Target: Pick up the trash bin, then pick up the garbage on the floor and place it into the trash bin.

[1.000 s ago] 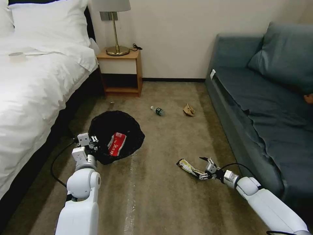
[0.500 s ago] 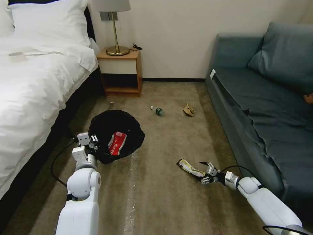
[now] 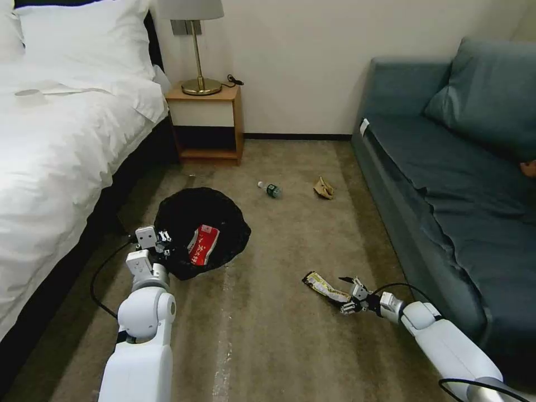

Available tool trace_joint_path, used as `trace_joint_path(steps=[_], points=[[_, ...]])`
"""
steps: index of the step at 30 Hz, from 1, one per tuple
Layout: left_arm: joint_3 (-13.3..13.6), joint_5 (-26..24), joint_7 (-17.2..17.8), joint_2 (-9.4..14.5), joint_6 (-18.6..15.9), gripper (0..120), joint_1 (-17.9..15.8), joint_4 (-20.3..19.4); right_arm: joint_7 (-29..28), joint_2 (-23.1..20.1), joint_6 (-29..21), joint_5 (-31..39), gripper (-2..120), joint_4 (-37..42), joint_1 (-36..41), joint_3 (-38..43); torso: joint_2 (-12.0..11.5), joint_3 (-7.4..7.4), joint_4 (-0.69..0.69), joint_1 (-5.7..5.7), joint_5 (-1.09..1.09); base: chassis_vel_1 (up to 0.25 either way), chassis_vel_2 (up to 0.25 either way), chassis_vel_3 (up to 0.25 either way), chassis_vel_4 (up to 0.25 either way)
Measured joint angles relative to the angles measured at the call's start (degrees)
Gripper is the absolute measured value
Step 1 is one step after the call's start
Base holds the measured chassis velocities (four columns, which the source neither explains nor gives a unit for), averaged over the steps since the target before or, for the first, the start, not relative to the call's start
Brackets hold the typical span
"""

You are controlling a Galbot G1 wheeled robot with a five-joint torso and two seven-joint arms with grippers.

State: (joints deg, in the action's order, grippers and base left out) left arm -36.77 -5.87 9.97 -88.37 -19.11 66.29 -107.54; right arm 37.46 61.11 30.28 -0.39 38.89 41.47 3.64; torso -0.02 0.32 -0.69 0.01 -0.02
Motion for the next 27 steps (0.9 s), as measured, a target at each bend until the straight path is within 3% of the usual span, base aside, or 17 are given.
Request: trace_joint_path(steps=[12,27], points=[[-0.35,0.00,0.05,0.05,-0.02,5,0.56,-0.74,-1.20,1.73,-0.19,-1.30,98,-1.06,0.14,-0.42,-0.01,0.00,0.00,0.00,0.00,0.000,0.000,0.000,0.000],[-0.50,-0.18,0.06,0.22,-0.05,5,0.69,-1.10,-9.05,5.63,-3.14,-4.88,98,-3.54,-0.39,-0.56,-0.01,0.00,0.01,0.00,0.00,0.000,0.000,0.000,0.000]])
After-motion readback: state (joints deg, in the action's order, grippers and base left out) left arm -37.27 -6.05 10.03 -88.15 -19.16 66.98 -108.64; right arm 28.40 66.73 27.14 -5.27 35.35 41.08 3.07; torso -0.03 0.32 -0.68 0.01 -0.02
